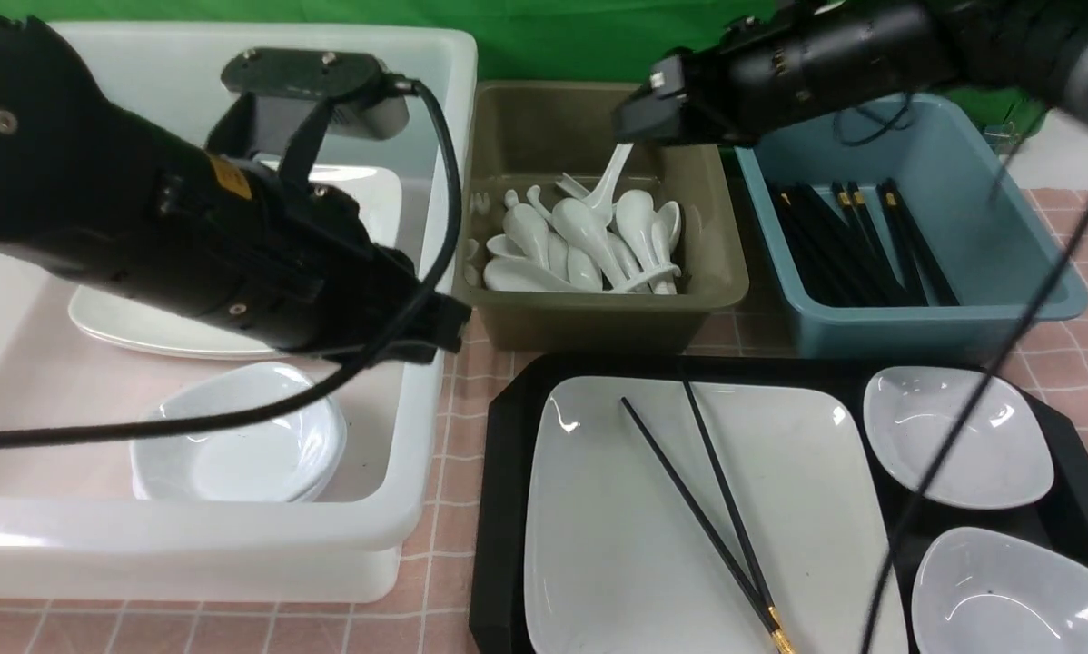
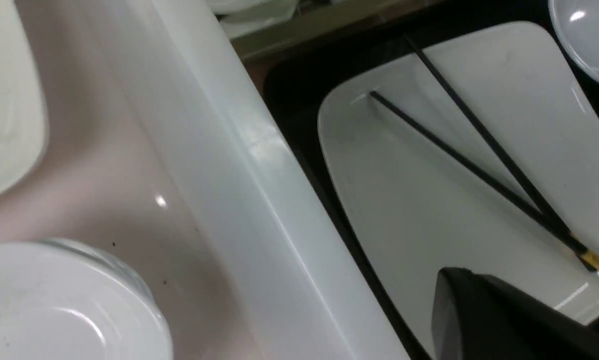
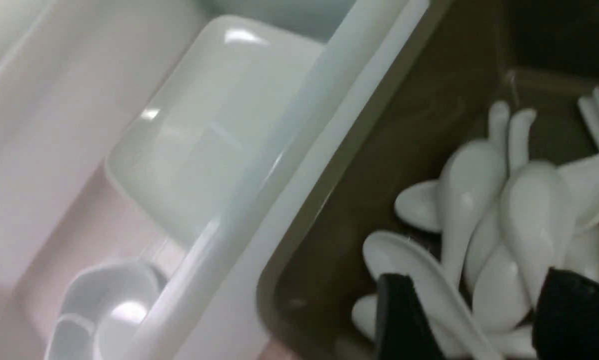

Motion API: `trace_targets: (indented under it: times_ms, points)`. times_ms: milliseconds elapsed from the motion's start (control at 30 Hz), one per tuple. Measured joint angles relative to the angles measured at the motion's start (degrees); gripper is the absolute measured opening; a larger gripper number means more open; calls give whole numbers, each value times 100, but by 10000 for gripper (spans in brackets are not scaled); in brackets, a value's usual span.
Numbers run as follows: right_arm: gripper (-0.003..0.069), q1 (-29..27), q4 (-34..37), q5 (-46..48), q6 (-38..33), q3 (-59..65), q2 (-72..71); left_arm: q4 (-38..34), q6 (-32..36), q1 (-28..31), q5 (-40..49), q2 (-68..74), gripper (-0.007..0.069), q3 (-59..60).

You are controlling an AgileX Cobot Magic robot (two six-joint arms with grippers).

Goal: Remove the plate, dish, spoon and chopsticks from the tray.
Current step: Use the right arm to put the soup spoon into the small storage box in the middle, then use the left arm to grab a pair of chopsticks from the plate

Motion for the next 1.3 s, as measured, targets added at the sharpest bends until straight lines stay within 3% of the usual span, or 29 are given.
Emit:
trace_targets:
  times_ms: [100,133,167,233,300,433,533,633,733,767,800,933,1033,1167,1300]
  points:
    - [111,-134,-1139,1318,262,-32,-682,-124,113,-138,130,5,-3,0]
    - [69,-136,-1750,1619,529,-12,-974,-131,107,-294,137,15,-3,-12]
    - [57,-136,-1854,1654,636,3,-1080,-131,97,-328,144,21,-3,-11]
    - [33,-131,-2852,1655,1107,259,-1681,-110,-229,-817,170,130,-8,-94]
    - [32,-137,-3385,1655,1339,807,-2316,157,-883,-1442,342,482,-11,-384]
    - [32,-137,-3550,1655,1433,1866,-3374,714,-1971,-2234,503,1386,-8,-1166]
    - [32,-137,-3584,1637,1521,2602,-3950,747,-2213,-2544,642,1969,15,-1677]
    - [34,-137,-3602,1625,1562,3284,-4532,705,-2436,-2810,862,2638,92,-2189]
    - [36,-137,-3602,1621,1567,3753,-5016,682,-2813,-2937,931,3219,217,-2511]
    - [37,-137,-3602,1621,1567,3778,-5044,682,-2839,-2937,931,3219,227,-2528]
    - [38,-137,-3609,1621,1567,3922,-5221,655,-3012,-2944,945,3440,309,-2631]
    - [41,-137,-3613,1583,1567,4090,-5600,652,-3367,-2944,875,3810,511,-2710]
    - [43,-137,-3613,1545,1577,4109,-5763,659,-3534,-2944,711,3989,598,-2716]
    - [46,-137,-3613,1527,1577,4119,-5910,659,-3651,-2944,467,4246,624,-2716]
    - [50,-137,-3615,1534,1577,4119,-5958,665,-3667,-2944,274,4445,571,-2716]
